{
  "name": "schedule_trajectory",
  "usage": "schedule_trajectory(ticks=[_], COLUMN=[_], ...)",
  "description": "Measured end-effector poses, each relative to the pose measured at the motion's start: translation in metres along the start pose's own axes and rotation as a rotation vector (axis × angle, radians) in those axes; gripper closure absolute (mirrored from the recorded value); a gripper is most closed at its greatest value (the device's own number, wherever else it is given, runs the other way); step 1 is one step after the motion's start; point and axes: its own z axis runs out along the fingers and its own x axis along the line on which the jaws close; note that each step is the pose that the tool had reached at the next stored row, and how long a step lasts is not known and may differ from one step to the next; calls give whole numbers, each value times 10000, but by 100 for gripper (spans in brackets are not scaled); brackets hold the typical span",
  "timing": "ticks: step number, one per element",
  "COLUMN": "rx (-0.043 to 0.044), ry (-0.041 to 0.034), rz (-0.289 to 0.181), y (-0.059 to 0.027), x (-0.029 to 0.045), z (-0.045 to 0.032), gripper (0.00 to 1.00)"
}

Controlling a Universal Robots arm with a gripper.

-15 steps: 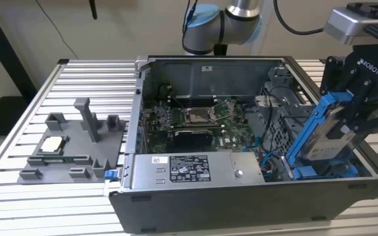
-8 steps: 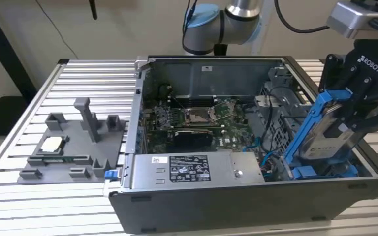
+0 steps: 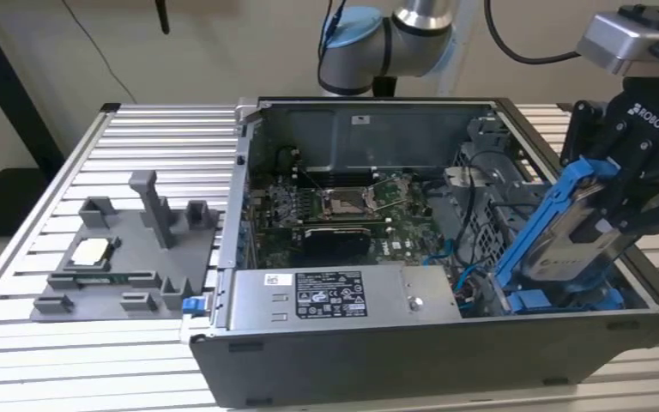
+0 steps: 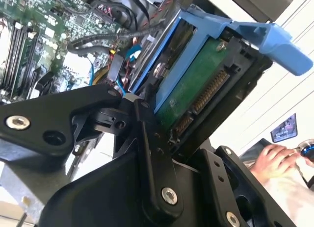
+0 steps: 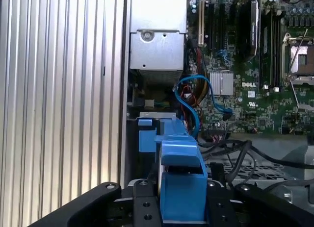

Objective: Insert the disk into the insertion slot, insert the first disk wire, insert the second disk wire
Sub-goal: 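Insert the disk into the insertion slot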

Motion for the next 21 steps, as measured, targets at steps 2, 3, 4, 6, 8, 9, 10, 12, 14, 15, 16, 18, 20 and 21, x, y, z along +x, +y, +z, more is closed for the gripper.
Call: schedule_trajectory(ticks=[2,3,4,6,8,9,10,12,14,15,16,18,20,21], rx=[0,-1,-6,-9,-15,-11,-10,2,84,172,234,317,445,561], ry=[-26,-87,-133,-225,-254,-226,-265,-330,-383,-397,-401,-401,-411,-421], rz=[-1,-8,-12,-21,-22,-22,-28,-37,-45,-49,-49,-51,-53,-56], y=[-40,-64,-71,-69,-61,-57,-56,-56,-54,-47,-33,19,61,62], x=[1,6,9,9,12,10,12,30,65,77,83,87,87,88], z=[-7,2,-8,-50,-130,-189,-216,-219,-218,-218,-217,-212,-201,-197], gripper=[67,67,67,67,67,67,67,67,67,67,67,67,67,67])
